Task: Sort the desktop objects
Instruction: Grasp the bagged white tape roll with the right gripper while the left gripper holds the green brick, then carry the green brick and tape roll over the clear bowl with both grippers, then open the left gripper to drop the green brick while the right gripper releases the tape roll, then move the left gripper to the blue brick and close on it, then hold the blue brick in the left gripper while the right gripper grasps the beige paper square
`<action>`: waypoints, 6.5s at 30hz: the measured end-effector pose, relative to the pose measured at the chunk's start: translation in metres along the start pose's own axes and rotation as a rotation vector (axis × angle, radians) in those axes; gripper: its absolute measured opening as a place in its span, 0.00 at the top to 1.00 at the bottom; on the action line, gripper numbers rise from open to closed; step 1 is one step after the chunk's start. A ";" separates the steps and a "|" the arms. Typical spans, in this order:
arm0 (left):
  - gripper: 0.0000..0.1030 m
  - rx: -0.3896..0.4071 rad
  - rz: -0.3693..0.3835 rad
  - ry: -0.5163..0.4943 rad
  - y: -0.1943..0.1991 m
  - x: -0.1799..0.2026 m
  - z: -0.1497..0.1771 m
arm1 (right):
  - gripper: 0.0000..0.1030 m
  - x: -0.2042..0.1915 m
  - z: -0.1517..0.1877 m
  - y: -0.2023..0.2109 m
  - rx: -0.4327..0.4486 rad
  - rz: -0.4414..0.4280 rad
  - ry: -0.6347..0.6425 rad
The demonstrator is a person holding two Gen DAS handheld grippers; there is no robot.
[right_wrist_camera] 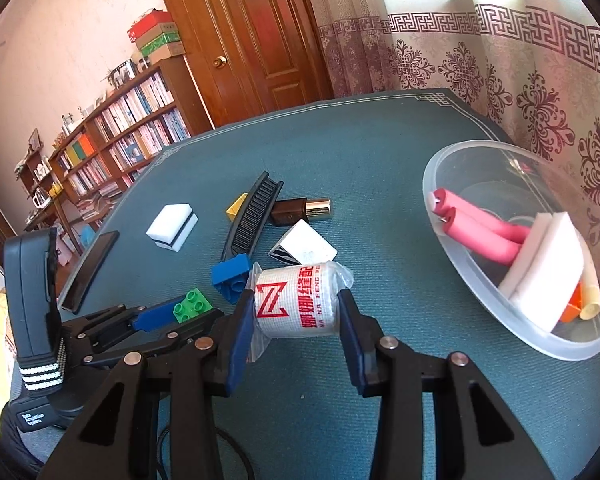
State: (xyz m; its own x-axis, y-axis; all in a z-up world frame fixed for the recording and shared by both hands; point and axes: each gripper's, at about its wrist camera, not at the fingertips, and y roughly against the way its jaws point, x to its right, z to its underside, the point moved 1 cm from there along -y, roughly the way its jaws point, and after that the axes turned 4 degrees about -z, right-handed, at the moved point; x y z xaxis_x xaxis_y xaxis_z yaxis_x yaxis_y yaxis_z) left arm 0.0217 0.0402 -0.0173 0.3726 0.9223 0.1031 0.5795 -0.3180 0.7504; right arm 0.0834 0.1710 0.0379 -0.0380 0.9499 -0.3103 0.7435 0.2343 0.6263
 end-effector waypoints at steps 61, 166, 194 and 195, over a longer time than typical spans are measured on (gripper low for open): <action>0.59 0.085 0.186 -0.243 -0.020 0.170 -0.092 | 0.57 0.163 -0.003 0.089 0.225 0.266 -0.290; 0.61 0.032 0.011 0.093 -0.009 0.008 -0.035 | 0.38 0.019 -0.009 0.022 0.103 0.027 -0.074; 0.61 0.041 -0.067 0.166 -0.015 -0.025 -0.028 | 0.38 0.006 -0.039 -0.089 -0.072 0.042 0.111; 0.61 0.041 -0.067 0.166 -0.015 -0.026 -0.029 | 0.38 0.006 -0.039 -0.092 -0.081 0.036 0.114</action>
State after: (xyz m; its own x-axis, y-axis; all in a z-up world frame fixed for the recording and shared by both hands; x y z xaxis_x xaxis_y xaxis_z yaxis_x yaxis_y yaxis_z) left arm -0.0174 0.0276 -0.0126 0.2091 0.9643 0.1627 0.6292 -0.2601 0.7324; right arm -0.0109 0.1630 0.0066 -0.0909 0.9743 -0.2060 0.6898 0.2108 0.6926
